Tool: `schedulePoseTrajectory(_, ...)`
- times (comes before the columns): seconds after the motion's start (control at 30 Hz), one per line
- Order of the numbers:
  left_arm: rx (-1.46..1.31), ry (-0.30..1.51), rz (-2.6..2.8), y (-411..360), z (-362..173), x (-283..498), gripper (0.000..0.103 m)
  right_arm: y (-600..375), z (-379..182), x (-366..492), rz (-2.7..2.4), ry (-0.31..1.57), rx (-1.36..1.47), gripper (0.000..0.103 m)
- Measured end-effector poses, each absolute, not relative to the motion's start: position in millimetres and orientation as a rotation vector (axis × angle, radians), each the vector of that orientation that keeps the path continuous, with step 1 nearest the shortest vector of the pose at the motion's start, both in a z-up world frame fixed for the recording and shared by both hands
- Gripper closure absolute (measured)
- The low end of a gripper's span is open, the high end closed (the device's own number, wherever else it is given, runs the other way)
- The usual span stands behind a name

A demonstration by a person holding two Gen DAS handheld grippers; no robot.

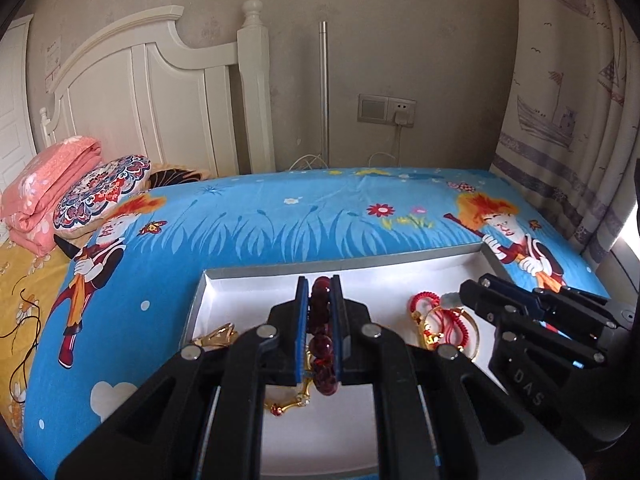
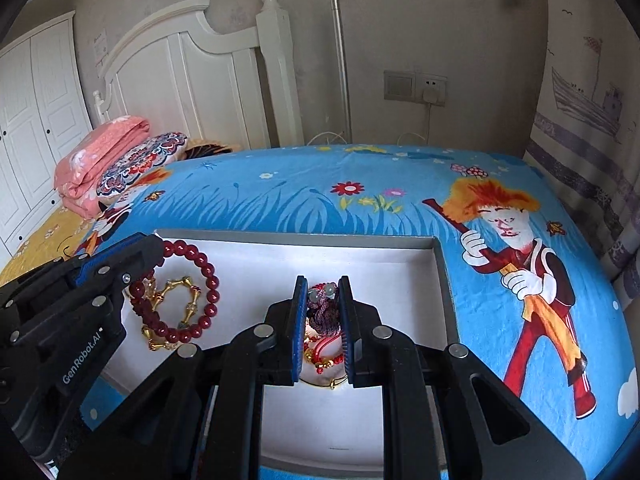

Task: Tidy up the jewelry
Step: 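Open both tools to drop the bracelet and pendant into the tray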

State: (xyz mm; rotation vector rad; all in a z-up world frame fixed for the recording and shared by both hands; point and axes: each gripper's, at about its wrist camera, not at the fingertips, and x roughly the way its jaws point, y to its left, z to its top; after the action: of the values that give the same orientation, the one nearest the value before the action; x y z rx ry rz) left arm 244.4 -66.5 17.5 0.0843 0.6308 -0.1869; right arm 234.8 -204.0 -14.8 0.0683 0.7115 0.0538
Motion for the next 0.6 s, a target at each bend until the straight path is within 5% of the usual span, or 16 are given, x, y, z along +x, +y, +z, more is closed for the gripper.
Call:
schedulePoseTrajectory(0.1,0.083,0.653,-0.168,-65,11,250,0.091,-204,-21,241,0.048,0.722,0.057,0.086)
schedulePoseTrajectory(0.17,0.075,0.655,-0.153,-61,10,252,0.087,-206,-21,242,0.045,0.724,0.053,0.075)
schedulePoseTrajectory(0.2,0.074,0.651,-0.146,-60,10,251,0.081,-208,-19,240,0.046,0.713,0.063,0.066)
schedulePoseTrajectory(0.5,0.056,0.518,-0.085,-34,37,205,0.025,-216,8,188,0.077,0.636,0.039,0.065)
schedulePoseTrajectory(0.6,0.049,0.451,-0.059,-19,48,172,0.004,-217,11,152,0.090,0.604,0.041,0.057)
